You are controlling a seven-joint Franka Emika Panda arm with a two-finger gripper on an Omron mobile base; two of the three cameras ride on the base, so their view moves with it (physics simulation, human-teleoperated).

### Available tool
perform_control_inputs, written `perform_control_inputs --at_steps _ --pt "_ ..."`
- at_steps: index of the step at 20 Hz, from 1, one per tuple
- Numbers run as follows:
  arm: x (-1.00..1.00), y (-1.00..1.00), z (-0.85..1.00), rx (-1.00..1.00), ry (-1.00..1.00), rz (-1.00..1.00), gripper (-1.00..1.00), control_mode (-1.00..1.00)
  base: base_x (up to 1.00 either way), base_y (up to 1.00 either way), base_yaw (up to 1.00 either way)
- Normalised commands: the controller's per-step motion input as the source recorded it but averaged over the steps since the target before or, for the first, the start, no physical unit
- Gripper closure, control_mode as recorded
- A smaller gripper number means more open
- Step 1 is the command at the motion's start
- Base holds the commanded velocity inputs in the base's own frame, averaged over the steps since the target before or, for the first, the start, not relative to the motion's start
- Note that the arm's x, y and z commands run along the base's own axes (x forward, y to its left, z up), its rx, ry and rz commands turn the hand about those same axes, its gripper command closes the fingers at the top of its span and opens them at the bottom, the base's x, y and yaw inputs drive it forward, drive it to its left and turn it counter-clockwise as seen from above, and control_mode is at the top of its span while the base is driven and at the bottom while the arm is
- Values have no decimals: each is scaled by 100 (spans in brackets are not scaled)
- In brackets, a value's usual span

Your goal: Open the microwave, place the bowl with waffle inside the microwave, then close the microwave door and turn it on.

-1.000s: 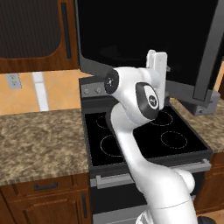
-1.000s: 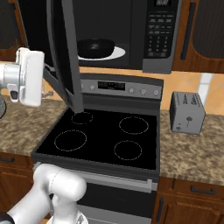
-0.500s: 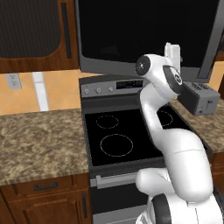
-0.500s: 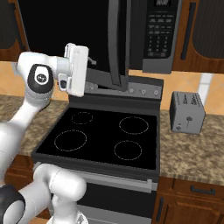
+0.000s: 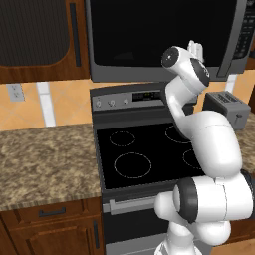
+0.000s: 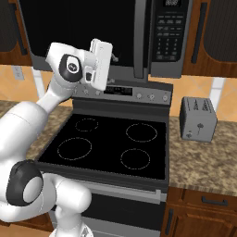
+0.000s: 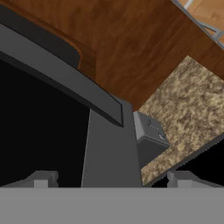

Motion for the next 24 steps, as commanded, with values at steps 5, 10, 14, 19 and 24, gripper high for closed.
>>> perform_control_inputs --at_steps 5,10,14,19,24 --pt "40 -8 0 3 0 9 -100 -100 0 0 0" --pt "51 -14 -2 2 0 9 -100 -100 0 0 0" --pt "57 -12 -5 3 0 7 -100 -100 0 0 0" --pt "-20 -1 3 11 -4 11 -100 -100 0 0 0" --pt "-99 -20 19 41 -8 18 -100 -100 0 0 0"
